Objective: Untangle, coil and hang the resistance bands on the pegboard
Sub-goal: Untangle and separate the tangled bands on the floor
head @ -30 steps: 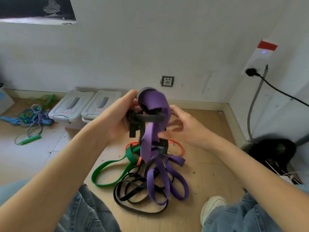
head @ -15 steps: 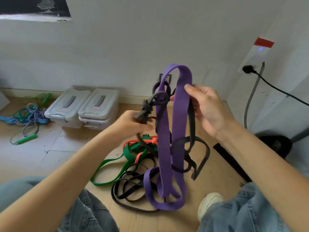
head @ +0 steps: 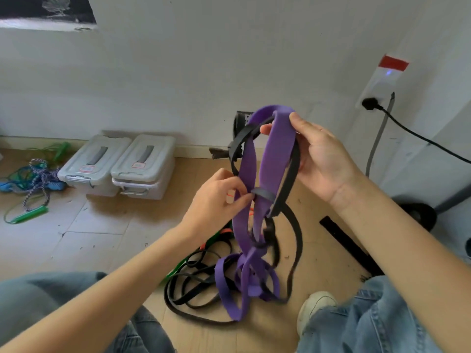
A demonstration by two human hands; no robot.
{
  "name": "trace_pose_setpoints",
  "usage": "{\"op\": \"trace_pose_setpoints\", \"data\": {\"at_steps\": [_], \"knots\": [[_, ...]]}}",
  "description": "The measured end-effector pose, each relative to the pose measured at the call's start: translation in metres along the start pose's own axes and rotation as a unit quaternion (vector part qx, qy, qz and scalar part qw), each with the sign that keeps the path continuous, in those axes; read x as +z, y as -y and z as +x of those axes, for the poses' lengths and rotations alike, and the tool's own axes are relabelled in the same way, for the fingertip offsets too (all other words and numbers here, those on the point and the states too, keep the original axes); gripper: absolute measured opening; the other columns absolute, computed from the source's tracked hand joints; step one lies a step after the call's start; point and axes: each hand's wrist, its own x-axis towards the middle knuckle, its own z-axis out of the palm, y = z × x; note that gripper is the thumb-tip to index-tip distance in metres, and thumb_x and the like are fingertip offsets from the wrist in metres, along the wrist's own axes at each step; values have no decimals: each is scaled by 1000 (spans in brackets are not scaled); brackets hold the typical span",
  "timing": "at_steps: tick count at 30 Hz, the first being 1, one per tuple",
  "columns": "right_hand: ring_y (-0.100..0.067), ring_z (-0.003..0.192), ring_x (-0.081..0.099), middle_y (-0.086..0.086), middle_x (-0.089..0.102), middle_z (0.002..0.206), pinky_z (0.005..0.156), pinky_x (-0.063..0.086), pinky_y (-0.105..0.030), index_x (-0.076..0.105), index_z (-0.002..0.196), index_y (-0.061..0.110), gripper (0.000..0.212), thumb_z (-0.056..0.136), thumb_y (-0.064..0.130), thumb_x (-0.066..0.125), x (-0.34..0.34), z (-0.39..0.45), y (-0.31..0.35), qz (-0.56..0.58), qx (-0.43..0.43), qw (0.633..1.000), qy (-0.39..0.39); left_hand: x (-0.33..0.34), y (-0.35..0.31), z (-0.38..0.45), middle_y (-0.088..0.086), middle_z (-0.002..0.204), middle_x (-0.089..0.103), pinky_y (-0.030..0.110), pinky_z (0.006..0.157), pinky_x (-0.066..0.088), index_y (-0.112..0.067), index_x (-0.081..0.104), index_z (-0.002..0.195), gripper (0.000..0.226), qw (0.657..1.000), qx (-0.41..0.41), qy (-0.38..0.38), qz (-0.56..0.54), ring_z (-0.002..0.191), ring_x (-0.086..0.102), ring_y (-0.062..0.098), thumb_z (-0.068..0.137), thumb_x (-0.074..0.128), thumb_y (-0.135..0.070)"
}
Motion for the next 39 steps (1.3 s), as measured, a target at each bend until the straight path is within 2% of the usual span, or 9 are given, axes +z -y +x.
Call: {"op": "trace_pose_setpoints", "data": {"at_steps": [6,10,16,18,22,27,32,35,39], "knots": [[-12,69,67,-7,74,90,61,55,-22,66,96,4,34,99,26,40,0,1,-9,0,25,1000,16,3,-24,-10,1,75,53,28,65,34,-13,50,80,27,944,199,-100,244,68,50,19,80,59,-38],[-12,72,68,-8,73,92,59,54,-21,63,103,4,32,99,26,40,-2,0,-11,23,37,999,30,4,-26,-10,6,91,62,27,69,42,-13,60,95,14,946,239,-89,198,80,52,18,81,59,-15],[-5,38,44,2,63,60,38,36,-14,65,74,12,29,87,38,60,-24,8,-12,-202,54,976,-62,-33,-11,14,-9,67,62,27,64,50,-23,60,72,14,993,-59,-36,-92,62,56,7,76,58,-10],[-3,33,40,5,62,54,36,31,-12,62,67,13,38,85,47,59,-35,11,-18,-401,77,909,-86,-54,-8,24,-7,58,56,24,60,43,-23,59,61,20,961,-146,-124,-197,59,51,9,77,56,-12],[-17,69,63,-6,69,83,57,49,-28,64,86,10,41,83,50,60,-46,12,-35,-757,121,642,24,-83,-28,29,-7,61,55,19,58,47,-23,63,62,15,905,-120,-138,-384,61,53,7,76,60,-20],[0,84,64,15,65,108,71,49,-13,58,112,30,37,78,27,73,-23,6,-42,-539,65,805,238,-74,-60,28,-7,60,57,17,58,46,-12,54,83,11,903,-46,-55,-425,59,51,8,91,52,-5],[-8,71,66,5,68,95,59,50,-20,60,104,24,45,68,49,71,-1,0,-45,-457,33,870,181,-90,-58,28,-6,54,50,14,42,31,-12,48,85,11,864,-64,-70,-495,48,39,6,94,46,-6],[-7,79,67,8,62,113,64,54,-23,50,122,34,49,78,32,70,8,-5,-48,-397,61,883,243,-86,-53,27,-4,57,51,13,42,31,-10,49,85,10,846,-85,-43,-525,47,39,6,95,45,-6],[-13,66,65,-4,70,75,57,50,-18,66,96,5,16,91,11,53,25,-14,-53,-272,-19,942,197,-71,-37,24,1,77,59,21,60,47,-11,55,91,5,832,-149,-24,-534,67,55,11,92,52,-15]]}}
